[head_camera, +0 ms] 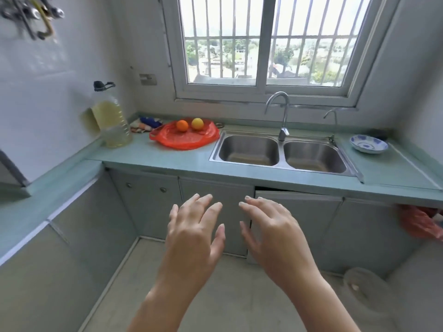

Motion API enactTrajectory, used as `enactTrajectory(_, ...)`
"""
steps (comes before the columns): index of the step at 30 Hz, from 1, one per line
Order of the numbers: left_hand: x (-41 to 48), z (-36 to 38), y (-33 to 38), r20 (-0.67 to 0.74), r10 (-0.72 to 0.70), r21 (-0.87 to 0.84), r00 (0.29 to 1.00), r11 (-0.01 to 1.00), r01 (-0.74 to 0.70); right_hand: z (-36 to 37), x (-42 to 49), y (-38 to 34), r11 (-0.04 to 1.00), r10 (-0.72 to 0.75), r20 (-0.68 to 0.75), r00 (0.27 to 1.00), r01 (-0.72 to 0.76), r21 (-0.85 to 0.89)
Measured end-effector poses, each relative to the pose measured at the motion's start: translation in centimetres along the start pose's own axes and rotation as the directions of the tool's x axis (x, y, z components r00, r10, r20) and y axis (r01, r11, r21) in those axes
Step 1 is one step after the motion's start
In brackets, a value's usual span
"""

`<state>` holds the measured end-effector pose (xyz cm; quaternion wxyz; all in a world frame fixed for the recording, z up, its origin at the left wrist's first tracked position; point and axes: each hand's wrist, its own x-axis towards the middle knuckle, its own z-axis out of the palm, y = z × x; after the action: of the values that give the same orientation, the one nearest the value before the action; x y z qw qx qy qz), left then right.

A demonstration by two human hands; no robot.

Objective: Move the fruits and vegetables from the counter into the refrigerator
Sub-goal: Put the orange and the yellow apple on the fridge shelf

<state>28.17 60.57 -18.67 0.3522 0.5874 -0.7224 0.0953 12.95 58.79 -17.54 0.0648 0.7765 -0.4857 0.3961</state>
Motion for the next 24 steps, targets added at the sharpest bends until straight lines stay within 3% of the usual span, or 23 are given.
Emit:
enactTrajectory(13,11.1,1.0,-24.6,-0.116,-0.123,0.05,0.986,0.99,0.13,21.0,18.1,-6.9,0.992,-0.088,0.038,0.995,0.084,0.089)
enactTrajectory(24,18.6,9.3,-35.2,-0.038,-0.194,0.063,0.98,0.979,0.196,33.1,28.0,-3.3,0.989,-0.082,0.105,0.991,0.067,0.133)
